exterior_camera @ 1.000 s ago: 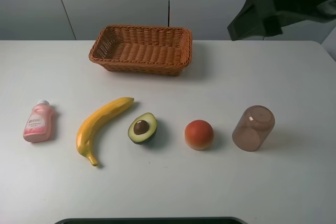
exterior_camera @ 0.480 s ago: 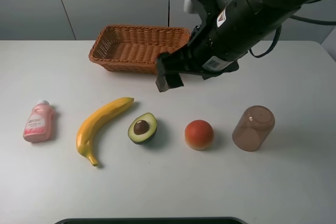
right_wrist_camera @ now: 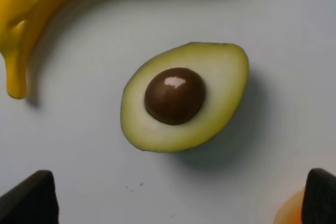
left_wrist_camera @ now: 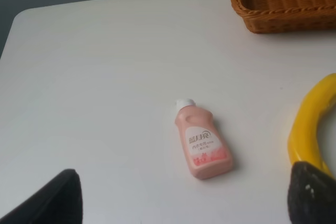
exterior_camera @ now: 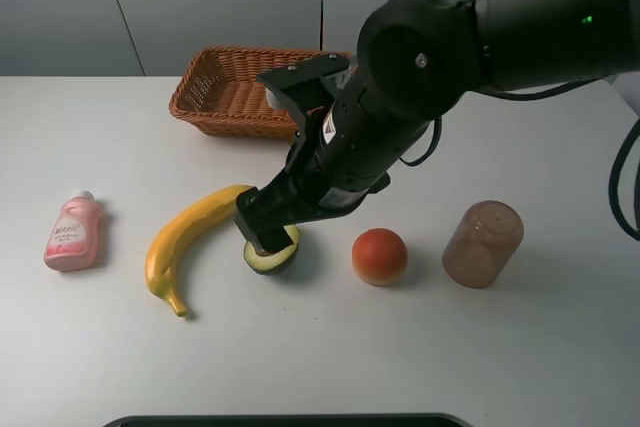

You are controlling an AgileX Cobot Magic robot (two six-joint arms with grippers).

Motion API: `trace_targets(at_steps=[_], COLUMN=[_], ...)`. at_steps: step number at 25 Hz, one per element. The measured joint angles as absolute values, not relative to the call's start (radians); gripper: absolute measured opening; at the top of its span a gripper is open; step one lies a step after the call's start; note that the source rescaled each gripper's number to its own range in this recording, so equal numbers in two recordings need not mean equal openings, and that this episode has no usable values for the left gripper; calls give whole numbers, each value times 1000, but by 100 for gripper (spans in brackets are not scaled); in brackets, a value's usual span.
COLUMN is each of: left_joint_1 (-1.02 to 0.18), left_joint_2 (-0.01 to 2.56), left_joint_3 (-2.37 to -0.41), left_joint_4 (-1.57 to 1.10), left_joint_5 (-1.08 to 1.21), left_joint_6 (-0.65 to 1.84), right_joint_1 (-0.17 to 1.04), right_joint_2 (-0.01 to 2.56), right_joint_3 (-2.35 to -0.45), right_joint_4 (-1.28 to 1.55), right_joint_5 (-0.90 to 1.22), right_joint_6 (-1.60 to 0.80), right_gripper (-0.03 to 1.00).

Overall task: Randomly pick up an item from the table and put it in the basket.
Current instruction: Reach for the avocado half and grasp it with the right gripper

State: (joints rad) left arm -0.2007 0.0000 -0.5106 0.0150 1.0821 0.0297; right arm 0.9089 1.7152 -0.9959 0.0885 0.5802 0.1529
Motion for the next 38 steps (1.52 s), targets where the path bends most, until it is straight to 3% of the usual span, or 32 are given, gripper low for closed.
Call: trace_targets(at_steps=[6,15,23,38], left_joint_1=[-201,-201,-201,-201], left_joint_2=[0,0,0,0], left_joint_3=[-511,-511,-511,-511], left_joint_4=[15,15,15,15], left_joint_5=[1082,1082,1082,1082], left_joint_6=[30,30,30,30], right_joint_1=[915,915,916,916], right_joint_2=[1784,1959,2010,2072], right_joint_3=[-1057,-1237,-1261,-1261], right_joint_4=[96,84,0,17], right_joint_5=[548,626,676,682], right_joint_6=[191,427,643,659], right_gripper=[100,100,100,100])
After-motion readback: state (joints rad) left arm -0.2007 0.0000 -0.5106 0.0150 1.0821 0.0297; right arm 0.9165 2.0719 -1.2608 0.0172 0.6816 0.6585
